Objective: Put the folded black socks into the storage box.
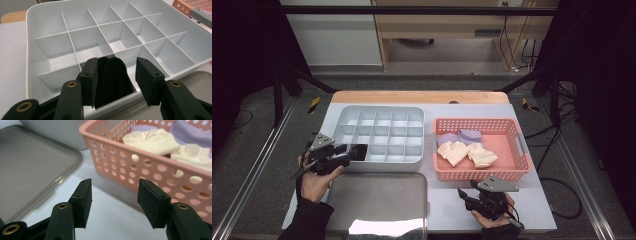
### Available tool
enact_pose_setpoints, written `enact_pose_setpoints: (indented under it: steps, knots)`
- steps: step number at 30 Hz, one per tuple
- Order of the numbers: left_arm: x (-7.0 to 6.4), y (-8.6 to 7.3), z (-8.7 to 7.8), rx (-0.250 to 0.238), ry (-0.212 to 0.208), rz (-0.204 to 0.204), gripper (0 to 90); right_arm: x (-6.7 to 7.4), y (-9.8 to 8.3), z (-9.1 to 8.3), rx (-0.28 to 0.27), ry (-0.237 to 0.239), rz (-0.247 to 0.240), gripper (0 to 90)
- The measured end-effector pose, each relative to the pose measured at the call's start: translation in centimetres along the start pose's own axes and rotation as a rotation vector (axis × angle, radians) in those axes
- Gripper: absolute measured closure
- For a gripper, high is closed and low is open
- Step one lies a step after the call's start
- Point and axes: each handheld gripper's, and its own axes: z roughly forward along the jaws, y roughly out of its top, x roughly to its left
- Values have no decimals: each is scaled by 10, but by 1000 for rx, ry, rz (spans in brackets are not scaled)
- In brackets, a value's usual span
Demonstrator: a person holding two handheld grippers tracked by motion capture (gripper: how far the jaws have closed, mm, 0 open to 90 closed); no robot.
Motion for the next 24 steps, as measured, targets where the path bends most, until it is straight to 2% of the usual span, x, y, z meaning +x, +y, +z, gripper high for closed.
enact_pose_setpoints:
  steps: [6, 8, 11, 12, 16, 22, 24]
  knots:
    - [-11, -20, -15, -66, -31, 58, 504, 1, 5, -9, -42, -3, -4, 450]
    - [-14, -26, -19, -62, -35, 64, 500, 1, 6, -10, -49, -3, -4, 447]
    - [-19, -33, -24, -42, -39, 61, 472, 1, 6, -12, -51, -2, -1, 442]
    - [-21, -35, -25, -54, -51, 57, 472, 1, 7, -13, -52, -2, 2, 438]
    - [-31, -42, -28, -62, -47, 58, 471, 1, 9, -15, -58, -2, 1, 424]
    - [-36, -55, -23, -47, -87, 23, 406, 0, 14, -19, -77, -5, 7, 406]
    - [-37, -60, -21, -45, -78, 29, 373, -1, 17, -20, -85, -5, 15, 403]
